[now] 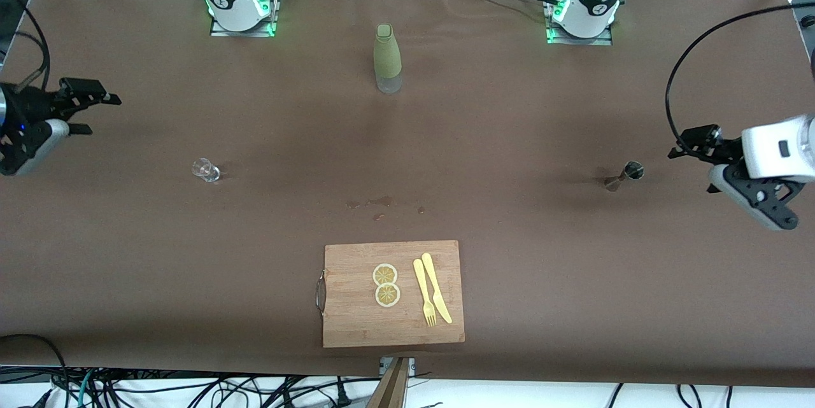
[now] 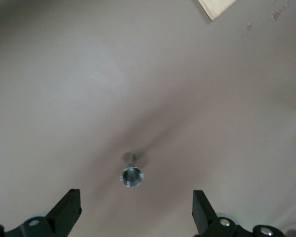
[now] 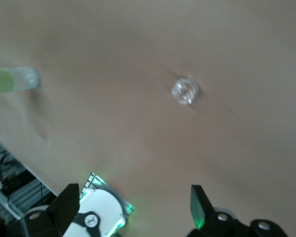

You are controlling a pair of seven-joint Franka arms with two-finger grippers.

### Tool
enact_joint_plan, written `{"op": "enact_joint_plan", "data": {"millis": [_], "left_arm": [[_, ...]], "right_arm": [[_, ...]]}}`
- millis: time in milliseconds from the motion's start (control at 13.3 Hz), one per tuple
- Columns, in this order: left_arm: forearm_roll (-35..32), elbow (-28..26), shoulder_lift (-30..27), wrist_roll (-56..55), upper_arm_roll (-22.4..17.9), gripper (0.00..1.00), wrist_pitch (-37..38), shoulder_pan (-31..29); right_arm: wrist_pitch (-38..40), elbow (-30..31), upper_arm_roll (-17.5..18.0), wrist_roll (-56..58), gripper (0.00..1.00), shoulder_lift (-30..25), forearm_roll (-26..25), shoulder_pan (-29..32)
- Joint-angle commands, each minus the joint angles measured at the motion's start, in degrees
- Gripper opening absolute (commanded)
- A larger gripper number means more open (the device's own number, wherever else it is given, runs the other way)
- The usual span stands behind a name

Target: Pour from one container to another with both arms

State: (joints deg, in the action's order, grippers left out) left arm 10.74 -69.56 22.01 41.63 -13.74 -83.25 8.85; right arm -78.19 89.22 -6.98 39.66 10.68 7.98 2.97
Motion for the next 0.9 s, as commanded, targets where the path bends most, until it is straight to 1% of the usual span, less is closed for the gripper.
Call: {"op": "enact_joint_plan", "data": {"millis": [0, 75, 150, 225, 375, 450, 600, 675, 750, 825], "left_arm": [[-6.3, -1.0, -4.8, -0.8, 2.0, 1.00, -1.7, -0.2], [-8.7, -1.2, -6.3, -2.9, 3.0, 1.00, -1.8, -0.2], [-9.9, -1.5, -7.8, -8.8, 3.6, 1.00, -1.8, -0.2], [-10.1, -1.6, -9.2, -17.4, 4.5, 1.00, -1.8, -0.2], [-10.2, -2.0, -10.9, -31.6, 8.2, 1.00, -1.0, -1.0], [-9.9, -2.0, -11.2, -35.1, 8.7, 1.00, -0.6, -1.6], [-9.0, -2.0, -11.3, -37.4, 9.3, 1.00, 1.1, -3.4], [-6.9, -2.0, -11.4, -39.3, 10.0, 1.00, 2.2, -5.1], [-5.2, -2.1, -11.3, -42.7, 10.8, 1.00, 2.7, -6.5], [-4.2, -2.2, -11.3, -45.4, 11.6, 1.00, 2.9, -7.3]], "right_arm": [[-5.6, 10.8, 2.6, -10.4, 1.00, -10.1, -7.0, -0.2], [-7.1, 12.6, 2.7, -16.0, 1.00, -11.6, -9.9, -2.2], [-7.8, 13.9, 2.7, -23.5, 1.00, -12.8, -11.3, -4.3], [-8.5, 14.0, 2.8, -30.3, 1.00, -12.7, -11.4, -4.9], [-12.4, 13.9, 2.5, -32.5, 1.00, -12.5, -10.1, -4.8], [-14.7, 13.4, 2.3, -33.6, 1.00, -12.6, -10.0, -4.9], [-17.0, 11.5, 1.4, -33.9, 1.00, -12.8, -10.3, -7.6], [-17.3, 11.4, 1.0, -34.7, 1.00, -12.8, -9.5, -7.3], [-17.0, 11.2, 0.8, -35.5, 1.00, -12.8, -6.7, -6.8], [-16.2, 11.0, 0.7, -35.9, 1.00, -12.8, -6.1, -6.7]]}}
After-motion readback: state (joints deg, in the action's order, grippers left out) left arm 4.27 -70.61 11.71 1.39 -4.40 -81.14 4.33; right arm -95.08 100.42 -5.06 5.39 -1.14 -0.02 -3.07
